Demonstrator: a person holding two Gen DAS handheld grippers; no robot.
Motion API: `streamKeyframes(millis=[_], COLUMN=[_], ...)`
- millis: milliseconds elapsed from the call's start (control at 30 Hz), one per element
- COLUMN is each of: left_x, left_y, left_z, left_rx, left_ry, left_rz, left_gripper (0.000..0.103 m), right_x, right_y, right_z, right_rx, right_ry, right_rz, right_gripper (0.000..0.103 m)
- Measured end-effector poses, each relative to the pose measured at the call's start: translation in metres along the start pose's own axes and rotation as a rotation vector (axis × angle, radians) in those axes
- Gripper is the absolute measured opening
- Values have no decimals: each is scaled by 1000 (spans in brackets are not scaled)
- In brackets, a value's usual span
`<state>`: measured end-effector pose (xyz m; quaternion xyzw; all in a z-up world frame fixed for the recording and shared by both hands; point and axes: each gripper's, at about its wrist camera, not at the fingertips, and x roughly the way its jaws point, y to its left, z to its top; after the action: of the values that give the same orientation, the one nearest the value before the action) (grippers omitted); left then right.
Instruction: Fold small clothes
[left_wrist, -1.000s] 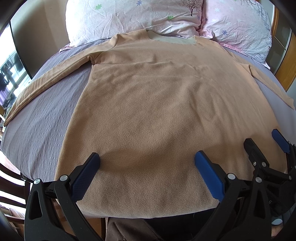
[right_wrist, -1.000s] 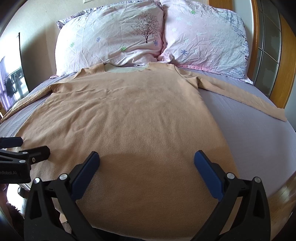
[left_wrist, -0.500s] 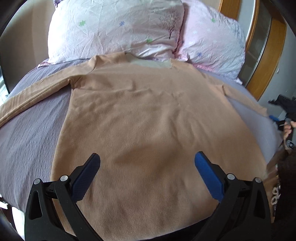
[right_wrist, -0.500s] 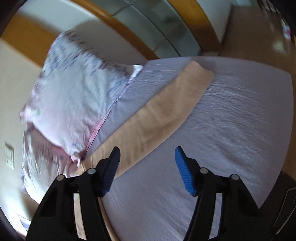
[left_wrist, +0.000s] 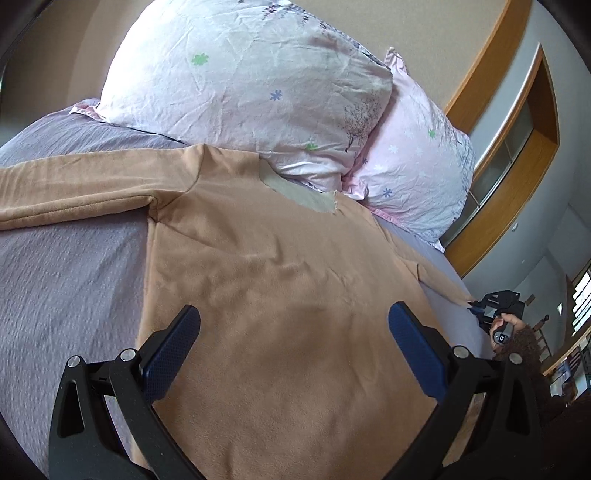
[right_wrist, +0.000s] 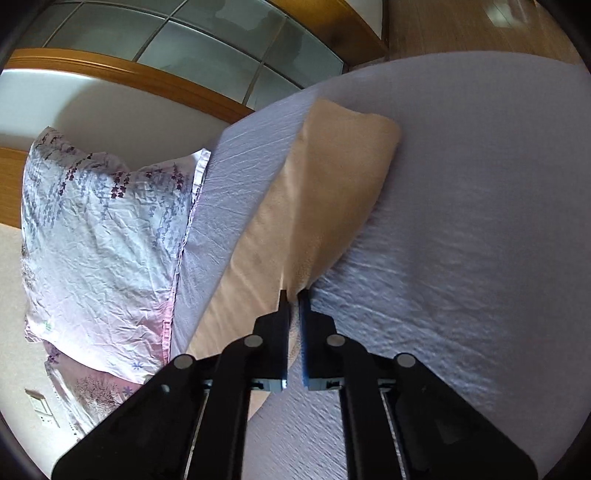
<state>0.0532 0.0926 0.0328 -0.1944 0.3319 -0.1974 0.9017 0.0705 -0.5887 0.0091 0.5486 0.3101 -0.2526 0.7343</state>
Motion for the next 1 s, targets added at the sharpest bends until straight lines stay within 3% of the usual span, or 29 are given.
streamKeyframes(millis=[100,167,267,333,433,500,567,633,700,767,1000], left_x=[-12,-20,-28,-35,-52,-65,-76,-86,-94,-101,-114], left_y=[22,40,75,97,124,139,153,172,190,207,245], left_z=[10,17,26,29,29,29,29,27,27,26,30], left_rx=[-48,-107,-264,-354,-445,-477,-513,-554,-598,-645,-798], left_ry=[-45,-73,-83,-106,-160,-191,-212,-228,-242,-256,-290], left_rz=[10,3,-20,6,79,138,200,237,280,303,347], left_gripper=[102,102,102,102,102,102,102,102,102,102,94], right_x=[-18,-37,-55,-56,-35,-7,13,11,0,-12,-4], right_y=[65,128,214,256,288,289,276,266,264,259,259], right_z=[-20,-59,-152,-229,-348,-427,-481,-497,-485,-467,-423], right_rx=[-251,-479,-801,-995,-1226,-1381,-1478,-1494,-1467,-1425,-1325], right_ry=[-116,-152,-103,-7,218,430,572,594,524,464,466], right_rz=[-2,95,269,386,501,471,390,398,436,454,419], right_gripper=[4,4,4,4,5,9,18,36,66,70,74])
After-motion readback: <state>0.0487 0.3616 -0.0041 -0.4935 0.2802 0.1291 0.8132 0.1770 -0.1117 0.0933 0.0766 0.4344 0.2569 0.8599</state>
